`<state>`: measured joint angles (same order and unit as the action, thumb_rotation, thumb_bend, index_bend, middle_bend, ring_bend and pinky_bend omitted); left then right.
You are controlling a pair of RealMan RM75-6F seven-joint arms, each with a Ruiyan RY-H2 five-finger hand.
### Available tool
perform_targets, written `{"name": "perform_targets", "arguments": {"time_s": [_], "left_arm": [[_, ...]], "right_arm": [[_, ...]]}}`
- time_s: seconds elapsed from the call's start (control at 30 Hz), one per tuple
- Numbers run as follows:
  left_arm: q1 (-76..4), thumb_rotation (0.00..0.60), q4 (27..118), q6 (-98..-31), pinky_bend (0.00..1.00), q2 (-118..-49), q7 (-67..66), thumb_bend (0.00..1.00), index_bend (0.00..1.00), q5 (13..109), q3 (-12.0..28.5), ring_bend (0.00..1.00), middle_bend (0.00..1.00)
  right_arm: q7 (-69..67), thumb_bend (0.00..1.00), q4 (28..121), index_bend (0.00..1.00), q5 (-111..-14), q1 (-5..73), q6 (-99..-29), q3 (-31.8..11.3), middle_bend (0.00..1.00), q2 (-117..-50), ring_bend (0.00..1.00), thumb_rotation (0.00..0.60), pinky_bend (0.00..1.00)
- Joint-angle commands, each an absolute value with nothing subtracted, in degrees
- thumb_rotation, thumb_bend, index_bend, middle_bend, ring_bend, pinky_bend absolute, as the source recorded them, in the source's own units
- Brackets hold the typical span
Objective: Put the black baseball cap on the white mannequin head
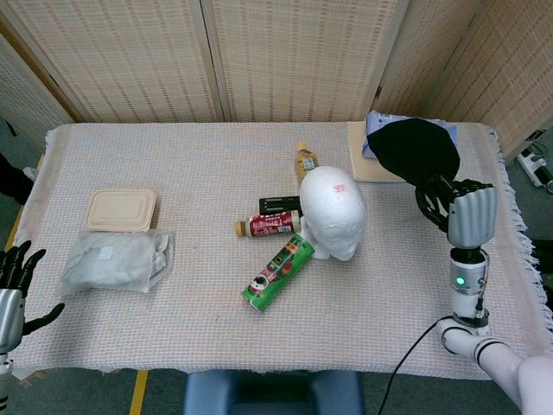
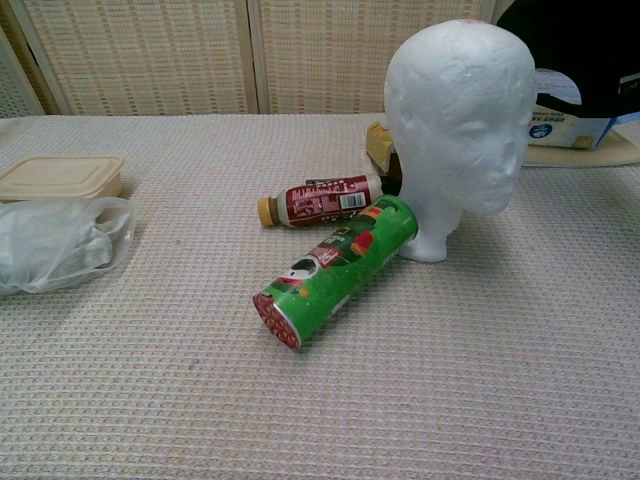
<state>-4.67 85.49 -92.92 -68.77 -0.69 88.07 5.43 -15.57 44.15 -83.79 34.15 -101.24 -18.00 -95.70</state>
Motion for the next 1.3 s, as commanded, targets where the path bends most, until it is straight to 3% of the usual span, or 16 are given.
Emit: {"name": "perform_targets", "arguments": {"time_s": [0.03,0.2,0.5,0.9,1.13,1.27,1.3], "left_arm": [[-4.6,0.6,85.5,-93.0,0.1,-68.8,-0.7,0.15,0.17,88.0,5.5,0.01,0.08],[-4.4,0.6,85.8,-93.7,0.1,-68.4,-0.2,0.15,0.17,88.0,5.8,0.01,0.08],[-4.2,0.6,86.3,-94.6,0.1,-67.9,0.2,0.15,0.17,88.3,6.0,0.01,0.08],[-4.1,0.6,87.1,-94.8,0.11,-67.7,0.8,0.15,0.17,88.8,5.8,0.01,0.08],[-4.1,0.6,87.2,-94.3,0.11,-67.7,0.7,0.15,0.17,88.7,5.7,0.01,0.08],[-4.1,0.6,87.2,-94.5,0.11,-67.6,0.8,0.15,0.17,88.6,5.9,0.01,0.08],[-4.1,0.6,87.1,-94.5,0.11,-67.6,0.8,0.15,0.17,88.6,5.9,0.01,0.08]], "right_arm": [[-7.6,0.52,54.6,0.66,-88.4,36.8,-103.3,-17.1,1.0,-92.5,1.0,0.6,1.0],[-0.9,0.52,62.9,0.66,-91.7,38.3,-102.4,-16.2,1.0,-90.8,1.0,0.6,1.0],[4.7,0.52,70.0,0.67,-98.8,37.3,-103.9,-12.4,1.0,-89.5,1.0,0.6,1.0],[5.0,0.52,66.4,0.67,-104.7,32.6,-105.3,-5.9,1.0,-89.9,1.0,0.6,1.0],[3.3,0.52,62.9,0.67,-105.4,31.4,-104.9,-4.6,1.0,-92.0,1.0,0.6,1.0],[2.9,0.46,61.7,0.57,-105.4,30.9,-104.8,-4.6,1.0,-92.5,1.0,0.6,1.0],[2.9,0.4,61.5,0.49,-105.4,30.7,-104.9,-4.7,1.0,-92.6,1.0,0.6,1.0]]}}
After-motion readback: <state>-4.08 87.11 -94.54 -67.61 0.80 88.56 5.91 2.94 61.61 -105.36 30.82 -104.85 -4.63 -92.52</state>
